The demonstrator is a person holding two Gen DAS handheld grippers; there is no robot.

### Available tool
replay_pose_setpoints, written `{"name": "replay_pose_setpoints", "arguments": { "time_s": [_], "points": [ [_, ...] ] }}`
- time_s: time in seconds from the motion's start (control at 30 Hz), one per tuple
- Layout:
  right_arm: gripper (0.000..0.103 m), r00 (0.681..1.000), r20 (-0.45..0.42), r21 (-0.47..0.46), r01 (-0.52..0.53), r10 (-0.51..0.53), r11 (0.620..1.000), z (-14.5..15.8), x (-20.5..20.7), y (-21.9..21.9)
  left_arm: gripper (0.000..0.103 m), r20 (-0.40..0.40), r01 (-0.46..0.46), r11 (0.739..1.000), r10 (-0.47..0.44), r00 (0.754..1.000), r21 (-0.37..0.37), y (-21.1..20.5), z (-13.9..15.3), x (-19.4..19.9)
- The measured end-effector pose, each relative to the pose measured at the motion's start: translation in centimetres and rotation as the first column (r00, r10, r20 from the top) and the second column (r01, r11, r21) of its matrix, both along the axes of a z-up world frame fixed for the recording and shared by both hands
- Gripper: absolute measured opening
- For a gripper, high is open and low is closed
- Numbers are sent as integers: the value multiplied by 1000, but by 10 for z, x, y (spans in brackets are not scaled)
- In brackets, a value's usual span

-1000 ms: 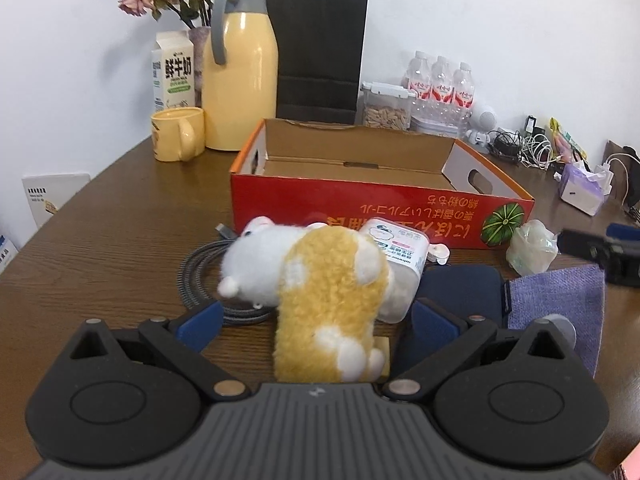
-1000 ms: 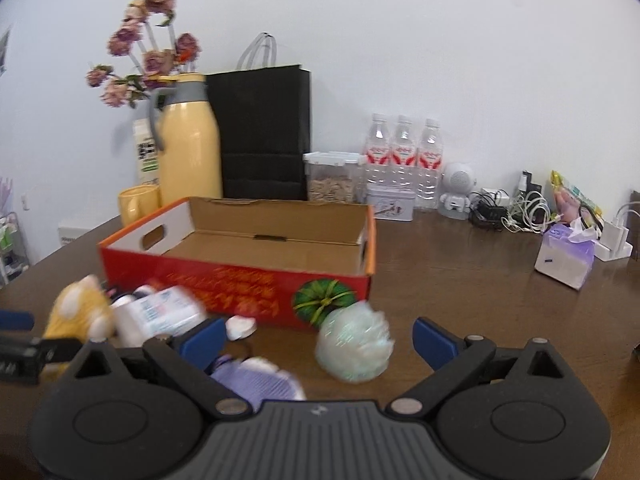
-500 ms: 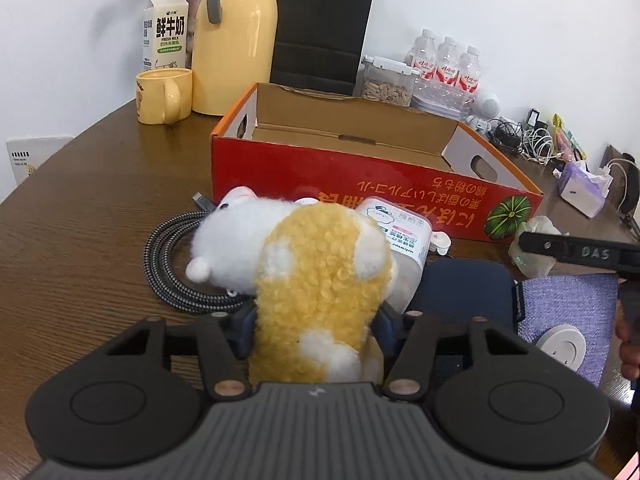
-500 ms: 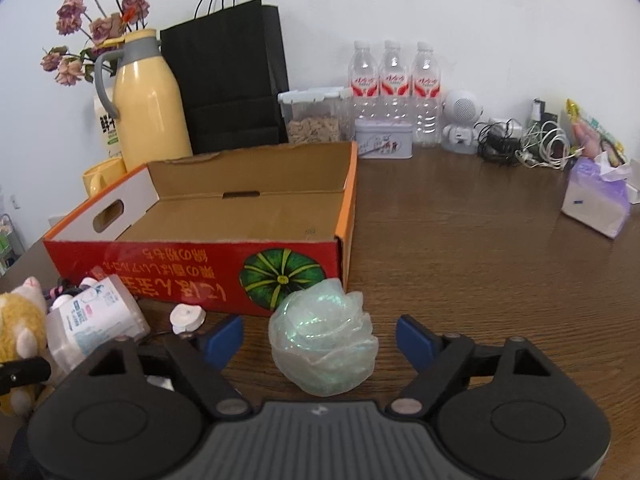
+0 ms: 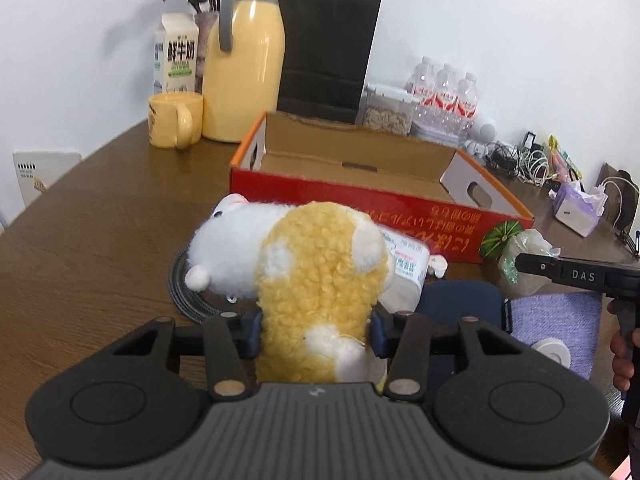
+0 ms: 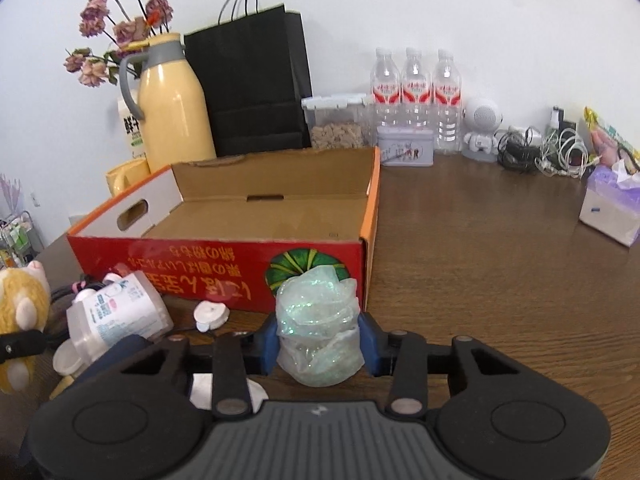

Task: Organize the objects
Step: 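Grasp the plush toy with the left tool while the right grasps the clear bag, then carry both into the cardboard box and open both tools to release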

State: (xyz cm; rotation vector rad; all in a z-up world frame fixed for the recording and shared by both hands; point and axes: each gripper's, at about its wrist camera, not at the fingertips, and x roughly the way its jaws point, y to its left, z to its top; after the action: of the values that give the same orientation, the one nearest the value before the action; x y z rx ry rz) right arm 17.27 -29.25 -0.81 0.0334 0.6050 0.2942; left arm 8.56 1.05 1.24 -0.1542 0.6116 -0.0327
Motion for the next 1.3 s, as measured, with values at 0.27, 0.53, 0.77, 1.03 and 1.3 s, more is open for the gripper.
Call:
{"name": "replay_pose_setpoints", "arguments": {
  "time_s": [0.27, 0.53, 0.77, 1.03, 1.3],
  "points": [
    [39, 993, 115, 4, -17, 17, 1000, 34, -9, -1, 49, 113, 10, 999, -16, 993, 51, -3, 33, 1],
    [39, 981, 189, 29, -41, 35, 999, 63, 13, 14, 49, 203, 8, 995, -28, 979, 99, -17, 70, 42],
    [39, 975, 214, 37, -74, 65, 997, 64, 52, 41, 49, 222, -60, 986, 25, 975, 154, -35, 69, 102],
    [39, 989, 144, 14, -34, 31, 999, 33, 98, 57, 49, 155, -77, 969, 41, 987, 234, -55, 38, 165],
    [39, 994, 94, -38, -47, 50, 998, 11, 103, 65, 50, 94, -48, 959, 22, 995, 279, -61, 8, 185]
  ]
}}
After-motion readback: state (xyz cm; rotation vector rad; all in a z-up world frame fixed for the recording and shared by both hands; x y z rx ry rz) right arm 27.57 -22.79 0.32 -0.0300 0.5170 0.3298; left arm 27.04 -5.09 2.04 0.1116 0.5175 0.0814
